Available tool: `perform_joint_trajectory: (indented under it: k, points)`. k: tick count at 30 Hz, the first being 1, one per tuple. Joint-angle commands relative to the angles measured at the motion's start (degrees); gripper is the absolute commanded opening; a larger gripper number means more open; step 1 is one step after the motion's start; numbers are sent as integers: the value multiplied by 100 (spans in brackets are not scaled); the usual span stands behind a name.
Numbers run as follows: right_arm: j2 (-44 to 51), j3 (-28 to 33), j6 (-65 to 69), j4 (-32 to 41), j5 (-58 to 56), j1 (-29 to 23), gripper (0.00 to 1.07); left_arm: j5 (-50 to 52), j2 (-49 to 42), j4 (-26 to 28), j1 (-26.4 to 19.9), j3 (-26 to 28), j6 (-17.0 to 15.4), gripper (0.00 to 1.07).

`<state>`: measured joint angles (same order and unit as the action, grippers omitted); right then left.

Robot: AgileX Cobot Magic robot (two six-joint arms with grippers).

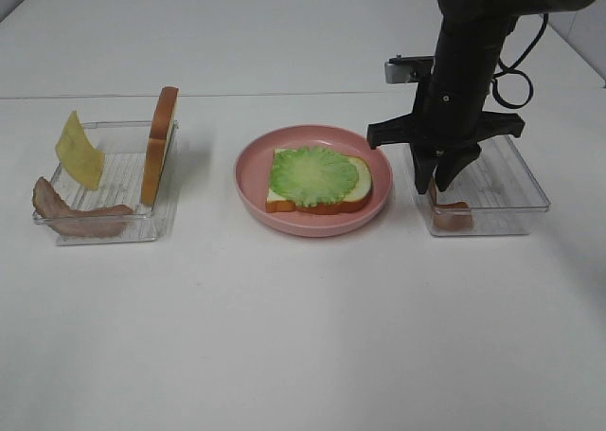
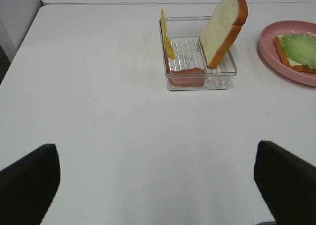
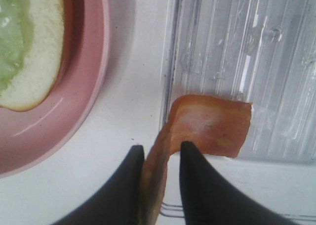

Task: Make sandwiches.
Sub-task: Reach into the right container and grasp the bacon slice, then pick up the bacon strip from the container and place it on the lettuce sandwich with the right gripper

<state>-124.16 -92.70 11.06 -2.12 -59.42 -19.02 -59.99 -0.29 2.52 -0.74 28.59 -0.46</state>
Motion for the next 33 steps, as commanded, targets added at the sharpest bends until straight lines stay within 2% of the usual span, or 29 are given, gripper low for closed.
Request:
perform_joint_trajectory:
  k: [1,2,10,18,19,20,21,22,23,24,25,26,27,28,29,33]
  points:
    - [11,-6,17,-52,-29,6,4,74,-120,-6,-29,0,6,102]
    - [11,-6,17,-52,-29,6,0,74,-120,-6,-29,0,6,102]
    - [143,-92,17,-34,-126,6,0,74,-120,-6,-29,0,6,102]
    - [1026,-573,-138,871,-189,-6,0,74,-120,-6,-29,0,6,102]
    - [1112,-642,-195,1043,-178,-6,0,74,-120,-6,-29,0,6,102]
    - [1197,-745,-476,1644,-92,-6,0,74,-120,-6,-29,0,6,102]
    - [1197,-745,-476,1644,-92,-6,0,74,-120,-6,-29,0,6,102]
    - [1209,-762,-630,1948,-29,-6,0,74,-120,-6,-29,0,6,102]
    - [1180,-762,-1031,2819,189,-6,0,74,-120,-6,-29,0,6,102]
    - [1180,-762,-1031,2819,189,-6,0,74,-120,-6,-29,0,6,102]
    - [1146,-762,-1255,3249,258,-6,0,74,-120,-6,-29,0,6,102]
    - [1014,-762,-1684,3988,338,-40,0,74,-120,-6,-29,0,6,102]
    - [1014,-762,-1684,3988,338,-40,0,74,-120,-6,-29,0,6,102]
    - [831,-762,-2011,4526,441,-86,0,74,-120,-6,-29,0,6,102]
    - [745,-762,-2120,4687,476,-149,0,74,-120,-6,-29,0,6,102]
    - [395,-762,-2378,5065,647,-258,0,74,-120,-6,-29,0,6,102]
